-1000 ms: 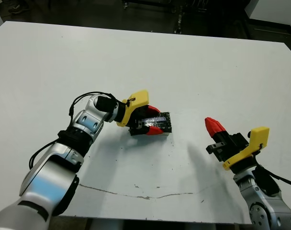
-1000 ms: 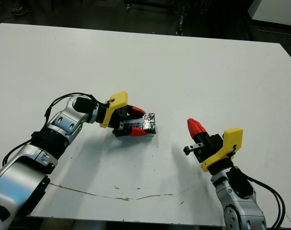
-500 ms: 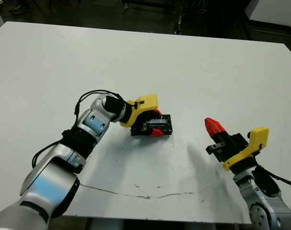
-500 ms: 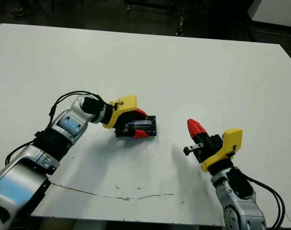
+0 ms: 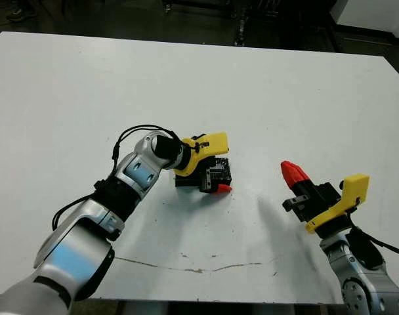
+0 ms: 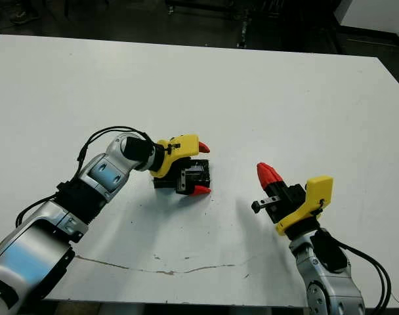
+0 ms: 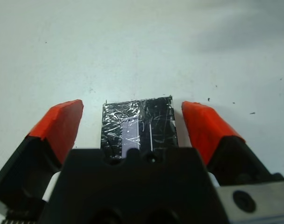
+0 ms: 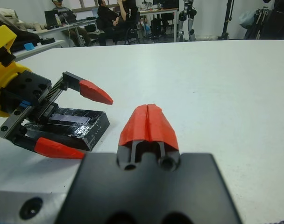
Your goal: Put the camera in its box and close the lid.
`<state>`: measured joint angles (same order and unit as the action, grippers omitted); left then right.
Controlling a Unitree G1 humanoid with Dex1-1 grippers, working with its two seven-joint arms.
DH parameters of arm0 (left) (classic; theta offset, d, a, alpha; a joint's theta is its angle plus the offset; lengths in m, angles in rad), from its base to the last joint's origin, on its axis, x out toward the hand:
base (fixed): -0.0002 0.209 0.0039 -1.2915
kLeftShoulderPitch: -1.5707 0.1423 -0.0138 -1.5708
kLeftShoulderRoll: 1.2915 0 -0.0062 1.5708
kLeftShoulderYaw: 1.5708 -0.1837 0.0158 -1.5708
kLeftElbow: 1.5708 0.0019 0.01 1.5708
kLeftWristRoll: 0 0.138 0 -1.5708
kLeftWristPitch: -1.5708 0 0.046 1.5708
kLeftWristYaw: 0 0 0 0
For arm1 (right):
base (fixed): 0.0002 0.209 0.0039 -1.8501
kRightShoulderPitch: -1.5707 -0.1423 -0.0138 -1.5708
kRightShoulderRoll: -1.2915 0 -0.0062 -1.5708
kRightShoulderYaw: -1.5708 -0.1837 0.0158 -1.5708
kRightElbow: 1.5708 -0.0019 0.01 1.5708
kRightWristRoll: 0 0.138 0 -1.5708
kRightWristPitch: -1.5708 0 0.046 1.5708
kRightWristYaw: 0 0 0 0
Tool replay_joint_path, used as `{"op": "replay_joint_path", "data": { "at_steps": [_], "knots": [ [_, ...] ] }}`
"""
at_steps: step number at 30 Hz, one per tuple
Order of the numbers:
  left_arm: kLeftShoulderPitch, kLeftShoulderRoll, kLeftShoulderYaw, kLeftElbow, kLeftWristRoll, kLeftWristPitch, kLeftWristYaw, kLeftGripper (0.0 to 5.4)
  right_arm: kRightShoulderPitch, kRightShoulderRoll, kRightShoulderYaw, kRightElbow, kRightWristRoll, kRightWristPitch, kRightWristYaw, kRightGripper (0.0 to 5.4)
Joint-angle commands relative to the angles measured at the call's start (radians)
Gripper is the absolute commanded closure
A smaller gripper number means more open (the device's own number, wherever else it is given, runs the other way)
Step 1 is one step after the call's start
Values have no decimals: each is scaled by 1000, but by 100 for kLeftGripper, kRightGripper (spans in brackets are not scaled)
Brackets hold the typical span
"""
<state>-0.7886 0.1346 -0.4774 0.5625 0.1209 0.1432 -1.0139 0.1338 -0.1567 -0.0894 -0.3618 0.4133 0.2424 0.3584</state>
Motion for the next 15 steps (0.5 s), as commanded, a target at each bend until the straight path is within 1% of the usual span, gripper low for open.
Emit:
{"op": "replay_joint_path", "data": {
  "at_steps": [1, 5, 10, 15],
  "knots": [
    [111, -13, -33, 79, 13, 5, 1, 2, 13, -15, 1, -2, -14, -1, -4, 540],
    [119, 0, -15, 102, 4, -52, -2, 2, 12, -14, 0, -1, -13, -1, 3, 540],
    [127, 13, 7, 129, -16, -61, -6, 2, 13, -13, 0, -4, -16, 2, -1, 540],
    [147, 18, 33, 165, -39, -94, 6, 2, 11, -16, 0, -3, -11, 5, 4, 540]
  ]
}}
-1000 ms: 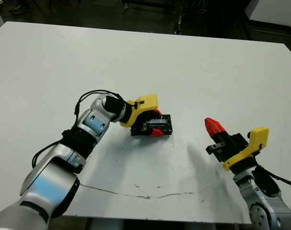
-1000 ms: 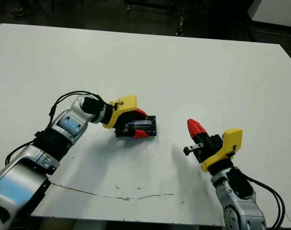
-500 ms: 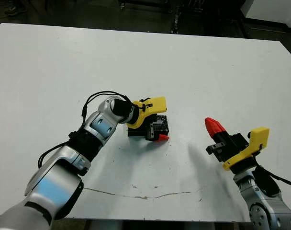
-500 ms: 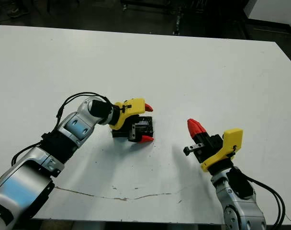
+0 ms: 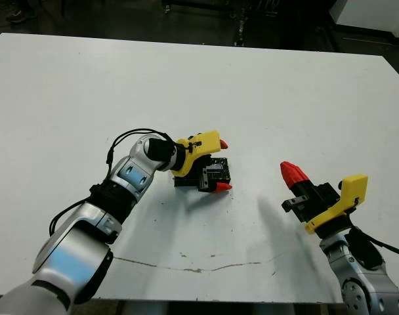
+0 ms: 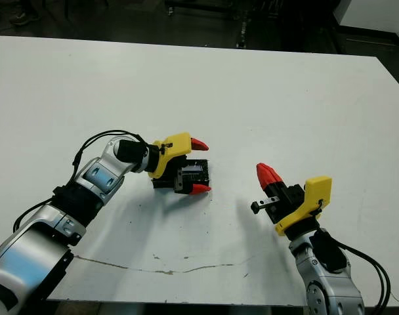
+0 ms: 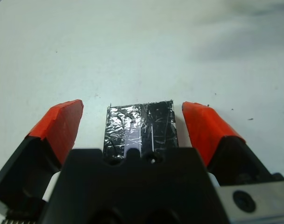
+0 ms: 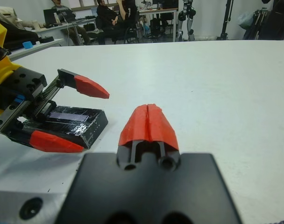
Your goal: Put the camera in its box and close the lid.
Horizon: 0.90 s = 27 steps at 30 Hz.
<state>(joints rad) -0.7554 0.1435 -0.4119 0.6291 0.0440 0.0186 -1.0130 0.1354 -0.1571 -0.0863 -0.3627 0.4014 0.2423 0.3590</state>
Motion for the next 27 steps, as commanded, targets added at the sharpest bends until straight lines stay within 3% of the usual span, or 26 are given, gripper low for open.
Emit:
{"op": "replay_joint_path", "data": {
  "at_steps": [1, 16, 19, 23, 27],
  "knots": [
    [115, 10, -30, 104, 35, 30, 3, 2, 9, -16, -3, -3, 0, 7, 2, 540],
    [127, 56, 63, 20, -90, 136, -47, 2, 7, -14, 4, -4, -8, 2, -4, 540],
    [145, 81, 78, -59, -103, 160, -41, 2, 5, -10, 1, -5, -1, 8, -6, 540],
    [196, 114, 154, -194, -190, 186, -42, 2, 5, -11, 1, -10, 0, 14, -10, 540],
    [254, 146, 246, -379, -278, 297, 11, 2, 6, -12, 2, -10, -4, 9, -10, 540]
  ]
}}
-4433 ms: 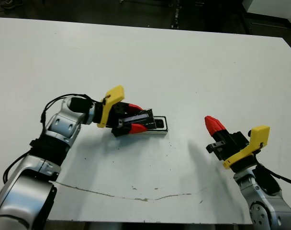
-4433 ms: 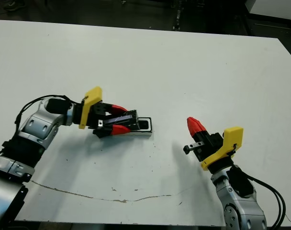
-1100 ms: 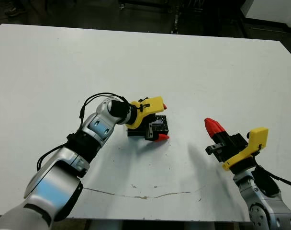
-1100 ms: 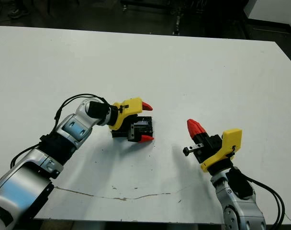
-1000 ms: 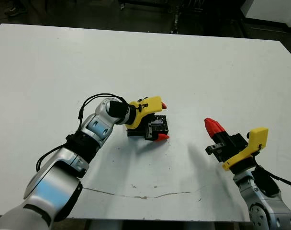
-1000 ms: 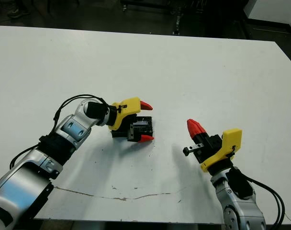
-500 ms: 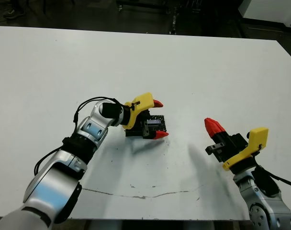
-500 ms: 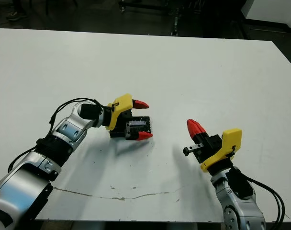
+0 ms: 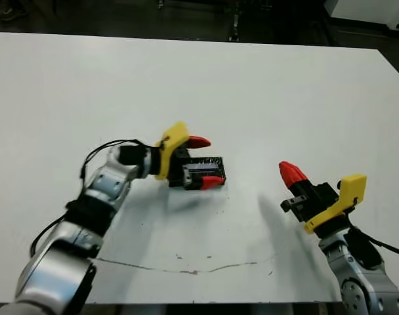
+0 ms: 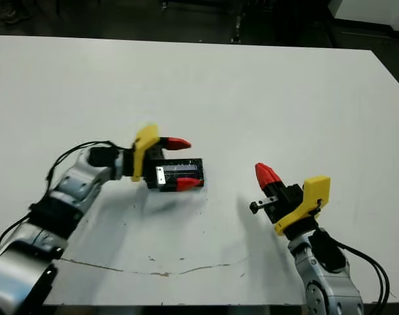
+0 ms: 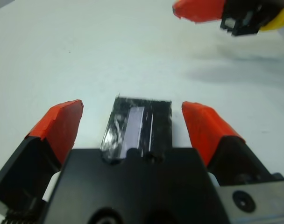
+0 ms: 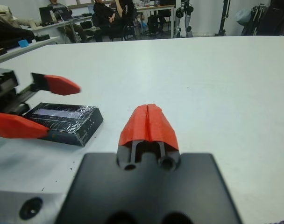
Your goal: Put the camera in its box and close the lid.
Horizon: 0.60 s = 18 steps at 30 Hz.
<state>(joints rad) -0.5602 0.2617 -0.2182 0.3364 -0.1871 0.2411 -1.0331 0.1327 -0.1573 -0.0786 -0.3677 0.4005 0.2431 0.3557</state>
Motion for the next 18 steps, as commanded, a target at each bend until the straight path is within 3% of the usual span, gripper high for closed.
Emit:
{"op": "replay_joint_path", "data": {
  "at_steps": [1, 10, 15, 18],
  "knots": [
    [74, 31, 81, -122, -75, 95, 43, 2, 9, -12, -6, -5, -2, 9, -7, 540],
    [228, 59, 297, -428, -254, 179, 206, 2, 5, -10, -7, 2, 6, 5, -2, 540],
    [342, -5, 388, -582, -282, 131, 397, 2, -6, -12, -11, -9, 6, 17, -15, 540],
    [420, -64, 407, -681, -257, 89, 532, 24, -23, -5, -22, -10, 12, 12, -26, 540]
  ]
}}
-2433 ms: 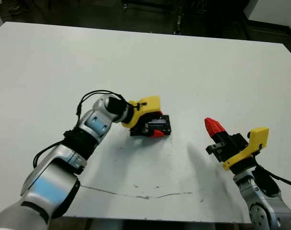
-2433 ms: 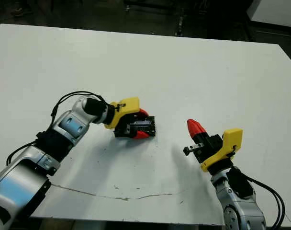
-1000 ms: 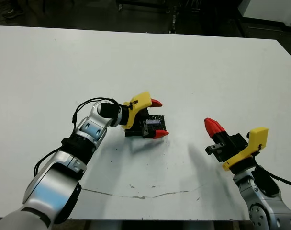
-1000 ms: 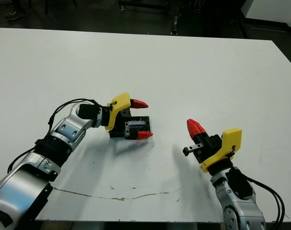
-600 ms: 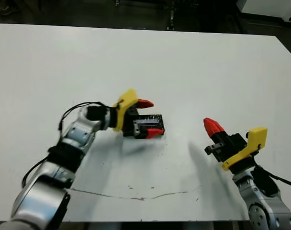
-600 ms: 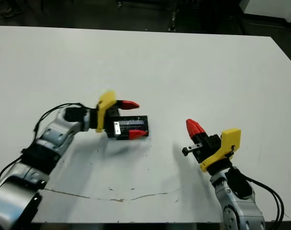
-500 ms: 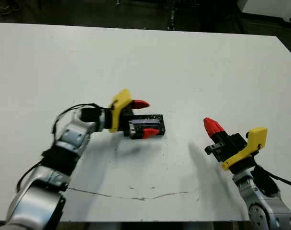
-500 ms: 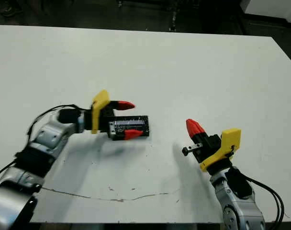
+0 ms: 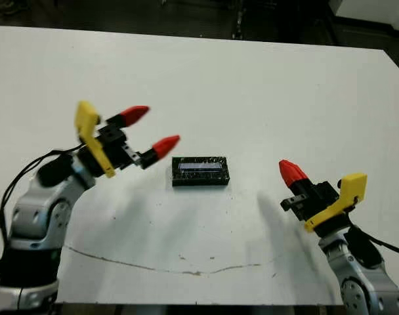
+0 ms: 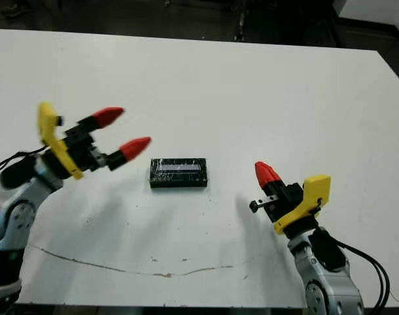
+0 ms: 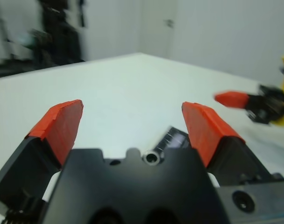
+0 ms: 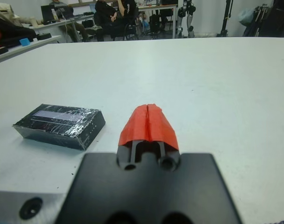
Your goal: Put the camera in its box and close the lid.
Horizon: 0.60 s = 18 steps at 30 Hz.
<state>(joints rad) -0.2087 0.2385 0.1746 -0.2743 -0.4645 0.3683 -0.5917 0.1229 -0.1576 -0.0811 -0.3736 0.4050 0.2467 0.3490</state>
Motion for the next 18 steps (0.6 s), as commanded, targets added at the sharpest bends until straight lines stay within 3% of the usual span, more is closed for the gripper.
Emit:
{"op": "replay_joint_path", "data": {
  "at_steps": [1, 8, 18],
  "knots": [
    [92, -56, 16, -90, 28, -61, 118, 39, -20, 0, -24, -5, 9, 5, -25, 540],
    [217, -158, -13, -51, 87, -309, 186, 143, -42, 60, -43, -32, 11, -41, -108, 540],
    [327, -298, -73, 127, 212, -614, 299, 295, -26, 138, -34, -38, -9, -126, -168, 540]
  ]
}}
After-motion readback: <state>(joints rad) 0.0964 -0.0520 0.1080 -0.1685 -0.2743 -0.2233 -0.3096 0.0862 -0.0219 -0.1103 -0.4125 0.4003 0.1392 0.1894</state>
